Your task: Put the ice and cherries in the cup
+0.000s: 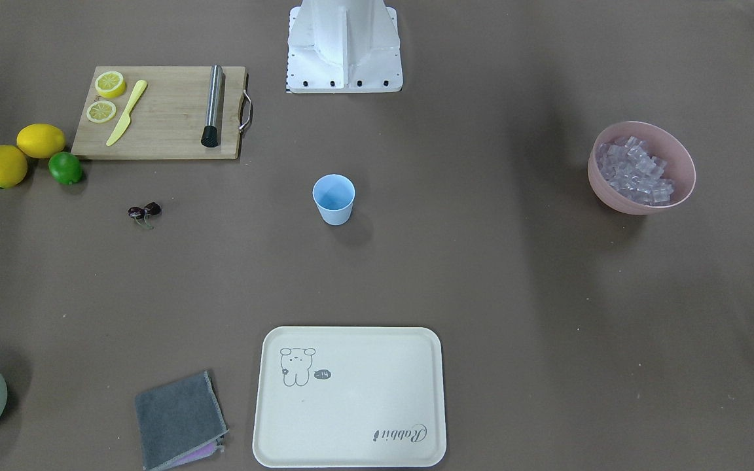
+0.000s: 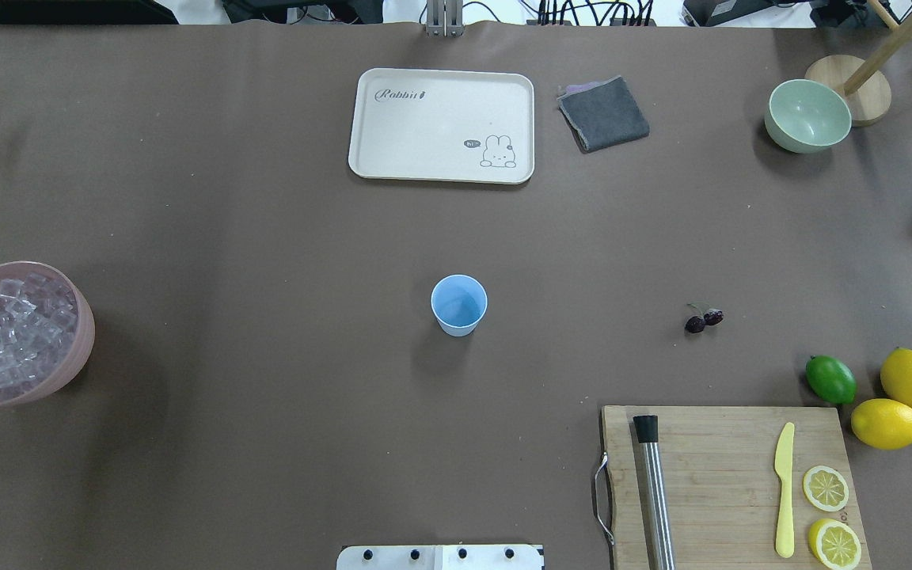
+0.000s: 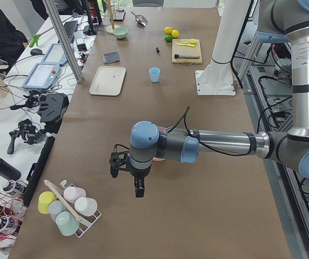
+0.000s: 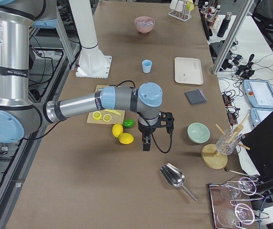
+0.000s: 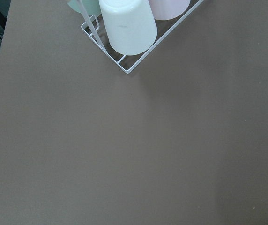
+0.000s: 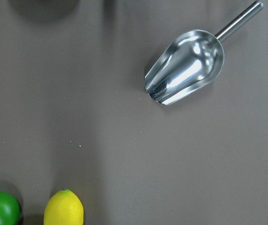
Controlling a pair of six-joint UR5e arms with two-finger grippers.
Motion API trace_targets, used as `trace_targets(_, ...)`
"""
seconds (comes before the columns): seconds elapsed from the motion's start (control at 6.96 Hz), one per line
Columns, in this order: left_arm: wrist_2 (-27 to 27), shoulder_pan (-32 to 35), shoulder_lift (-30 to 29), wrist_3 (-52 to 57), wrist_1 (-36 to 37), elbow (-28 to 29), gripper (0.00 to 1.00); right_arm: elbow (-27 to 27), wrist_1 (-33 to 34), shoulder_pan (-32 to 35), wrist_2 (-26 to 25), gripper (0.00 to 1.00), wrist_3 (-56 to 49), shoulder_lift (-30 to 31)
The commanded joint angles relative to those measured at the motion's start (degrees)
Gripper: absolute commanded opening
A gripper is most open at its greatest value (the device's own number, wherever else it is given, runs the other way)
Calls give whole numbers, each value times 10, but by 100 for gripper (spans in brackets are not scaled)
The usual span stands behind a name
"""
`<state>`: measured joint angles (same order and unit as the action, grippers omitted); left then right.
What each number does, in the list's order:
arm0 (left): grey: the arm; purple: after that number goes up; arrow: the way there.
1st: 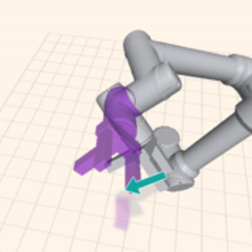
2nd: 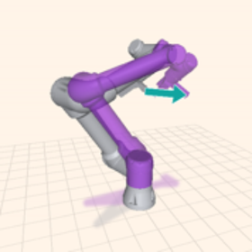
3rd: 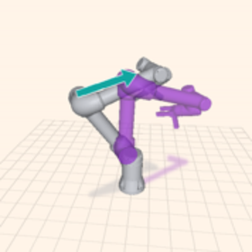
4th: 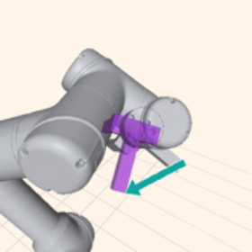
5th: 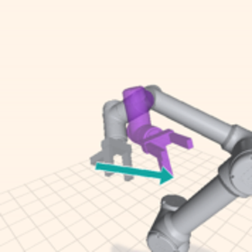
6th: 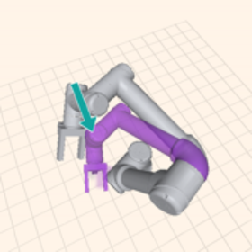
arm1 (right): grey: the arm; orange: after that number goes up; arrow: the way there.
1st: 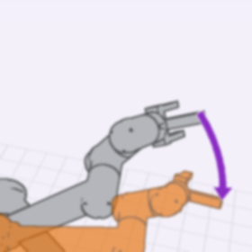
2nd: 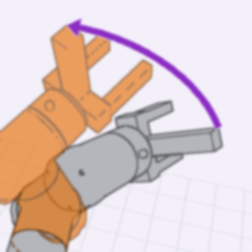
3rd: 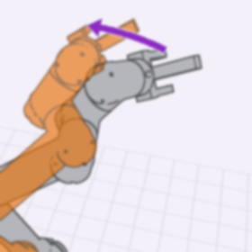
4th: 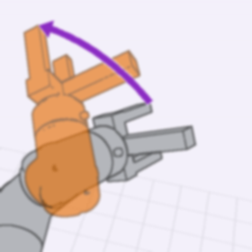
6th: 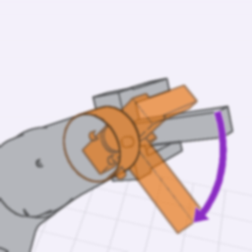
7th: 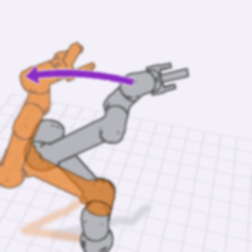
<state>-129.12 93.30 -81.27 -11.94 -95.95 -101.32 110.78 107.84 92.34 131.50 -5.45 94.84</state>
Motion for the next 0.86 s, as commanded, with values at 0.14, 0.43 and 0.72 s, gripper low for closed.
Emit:
trace_targets(0.14,-1,14,10,2,1,0,98,7,0,0,0,100,0,-2)
trace_targets(0.43,-1,15,16,2,1,-1,98,8,2,-1,1,100,0,-1)
trace_targets(0.72,-2,15,16,2,1,1,98,5,7,-1,1,100,1,3)
